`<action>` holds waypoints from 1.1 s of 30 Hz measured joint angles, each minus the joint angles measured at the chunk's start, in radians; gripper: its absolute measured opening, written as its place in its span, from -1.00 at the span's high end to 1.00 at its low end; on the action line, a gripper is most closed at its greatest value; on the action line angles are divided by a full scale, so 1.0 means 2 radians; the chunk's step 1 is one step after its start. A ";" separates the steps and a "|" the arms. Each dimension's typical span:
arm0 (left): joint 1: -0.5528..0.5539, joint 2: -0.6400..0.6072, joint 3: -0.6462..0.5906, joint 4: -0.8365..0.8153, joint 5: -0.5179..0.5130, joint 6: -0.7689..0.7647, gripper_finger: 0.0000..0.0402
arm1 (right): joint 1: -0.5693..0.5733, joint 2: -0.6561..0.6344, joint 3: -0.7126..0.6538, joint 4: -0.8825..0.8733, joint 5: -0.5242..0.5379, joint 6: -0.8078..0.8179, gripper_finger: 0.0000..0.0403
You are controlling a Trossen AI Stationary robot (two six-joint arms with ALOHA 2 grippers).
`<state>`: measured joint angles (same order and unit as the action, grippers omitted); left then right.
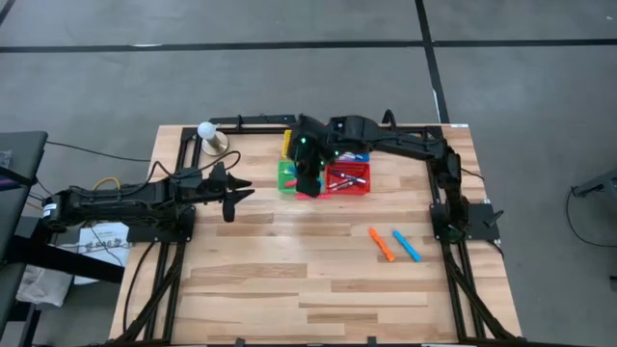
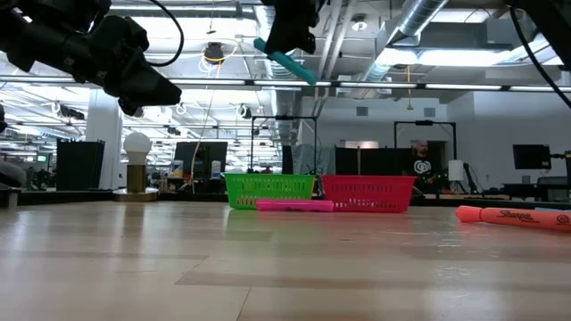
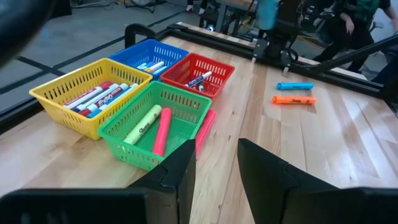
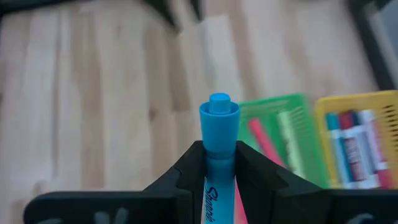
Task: Pick & Place Markers
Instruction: Put the top large blue highlighter pen into the green bin
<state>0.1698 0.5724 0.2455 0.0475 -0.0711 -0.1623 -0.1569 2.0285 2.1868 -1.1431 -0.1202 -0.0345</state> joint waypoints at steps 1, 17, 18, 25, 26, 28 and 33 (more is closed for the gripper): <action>0.000 0.000 0.000 0.001 0.000 0.000 0.41 | -0.005 0.000 0.000 0.008 0.004 0.000 0.67; 0.000 0.000 0.000 0.003 0.000 0.000 0.41 | -0.082 0.037 -0.001 0.079 0.020 -0.062 0.67; 0.000 0.000 0.000 0.003 0.000 0.000 0.41 | -0.084 0.043 0.000 0.087 0.020 -0.062 0.67; 0.000 0.000 0.000 0.007 -0.002 0.000 0.41 | -0.089 0.081 -0.001 0.086 0.004 -0.050 0.67; 0.000 0.000 0.000 0.007 -0.003 0.000 0.41 | -0.089 0.088 0.000 0.097 -0.004 -0.049 0.67; 0.000 0.002 0.000 0.008 -0.004 0.000 0.41 | -0.087 0.103 0.000 0.088 -0.014 -0.049 0.67; 0.001 0.006 0.001 0.010 -0.006 0.000 0.41 | -0.080 0.139 -0.001 0.076 -0.018 -0.053 0.67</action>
<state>0.1710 0.5851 0.2469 0.0676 -0.0823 -0.1623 -0.3160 2.3070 2.1849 -0.9909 -0.1558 -0.1398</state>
